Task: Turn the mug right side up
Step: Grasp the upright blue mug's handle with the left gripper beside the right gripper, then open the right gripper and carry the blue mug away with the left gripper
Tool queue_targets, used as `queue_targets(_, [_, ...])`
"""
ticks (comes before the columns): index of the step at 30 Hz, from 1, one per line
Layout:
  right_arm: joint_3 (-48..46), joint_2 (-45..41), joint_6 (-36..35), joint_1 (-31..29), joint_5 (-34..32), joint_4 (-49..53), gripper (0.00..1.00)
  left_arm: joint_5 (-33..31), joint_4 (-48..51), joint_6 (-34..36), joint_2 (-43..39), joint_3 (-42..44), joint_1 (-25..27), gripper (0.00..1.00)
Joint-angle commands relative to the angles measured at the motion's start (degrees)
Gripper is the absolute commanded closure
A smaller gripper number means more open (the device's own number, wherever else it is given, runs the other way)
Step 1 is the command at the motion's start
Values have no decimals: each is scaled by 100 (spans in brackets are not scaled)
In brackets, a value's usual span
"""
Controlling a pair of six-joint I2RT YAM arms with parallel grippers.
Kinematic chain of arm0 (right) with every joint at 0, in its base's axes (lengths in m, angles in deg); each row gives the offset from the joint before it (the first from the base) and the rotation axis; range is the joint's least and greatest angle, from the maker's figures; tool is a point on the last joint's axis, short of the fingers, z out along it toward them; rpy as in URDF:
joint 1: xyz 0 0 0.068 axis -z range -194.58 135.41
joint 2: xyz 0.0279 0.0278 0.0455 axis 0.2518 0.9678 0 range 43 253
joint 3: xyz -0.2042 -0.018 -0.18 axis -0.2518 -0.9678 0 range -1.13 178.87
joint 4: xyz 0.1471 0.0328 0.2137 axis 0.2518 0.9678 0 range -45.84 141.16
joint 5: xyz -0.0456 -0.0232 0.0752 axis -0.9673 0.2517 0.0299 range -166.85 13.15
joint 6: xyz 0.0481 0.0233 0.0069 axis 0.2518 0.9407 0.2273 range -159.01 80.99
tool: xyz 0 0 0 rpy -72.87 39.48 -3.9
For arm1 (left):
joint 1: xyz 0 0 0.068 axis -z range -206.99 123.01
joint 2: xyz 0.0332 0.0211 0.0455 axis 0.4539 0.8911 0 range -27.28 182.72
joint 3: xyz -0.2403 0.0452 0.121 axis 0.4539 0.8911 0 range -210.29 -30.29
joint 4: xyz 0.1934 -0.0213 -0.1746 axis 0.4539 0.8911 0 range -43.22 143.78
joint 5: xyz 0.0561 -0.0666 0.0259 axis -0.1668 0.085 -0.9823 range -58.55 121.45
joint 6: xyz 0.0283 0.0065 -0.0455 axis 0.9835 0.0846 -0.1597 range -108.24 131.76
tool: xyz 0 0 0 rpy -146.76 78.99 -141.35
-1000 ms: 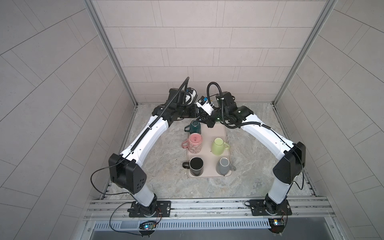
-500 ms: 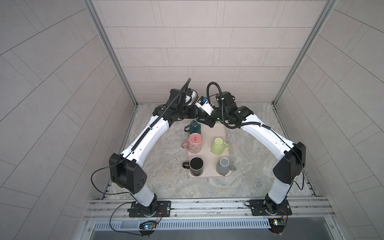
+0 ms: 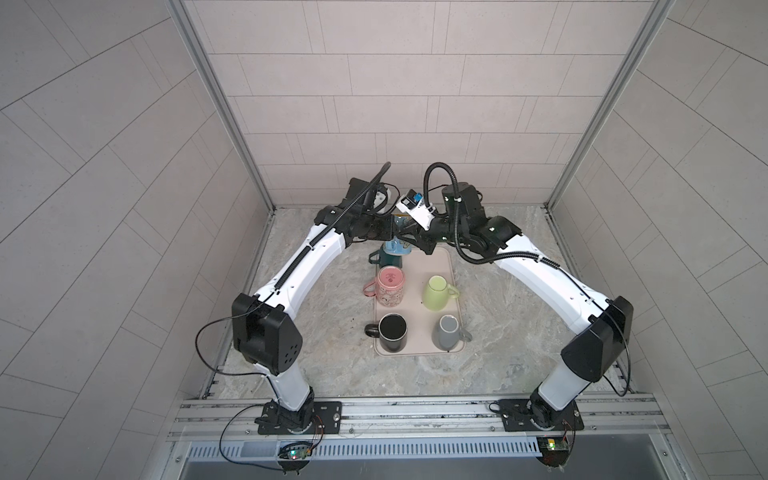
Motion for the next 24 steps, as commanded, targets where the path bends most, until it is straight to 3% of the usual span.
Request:
queue_targets(1, [-194,-322,-104,29,-131,-174,78,-114,-452,201,-111,-548,-92,100])
queue_targets(12, [-811,-820,81,211,-357,-251,80,-737,-693,356,-232,-596,-723,100])
queue_targets(24, [-1603,-1347,435,471,-398,-662,85,-1259,-3076,365,-753,1417,-1683,100])
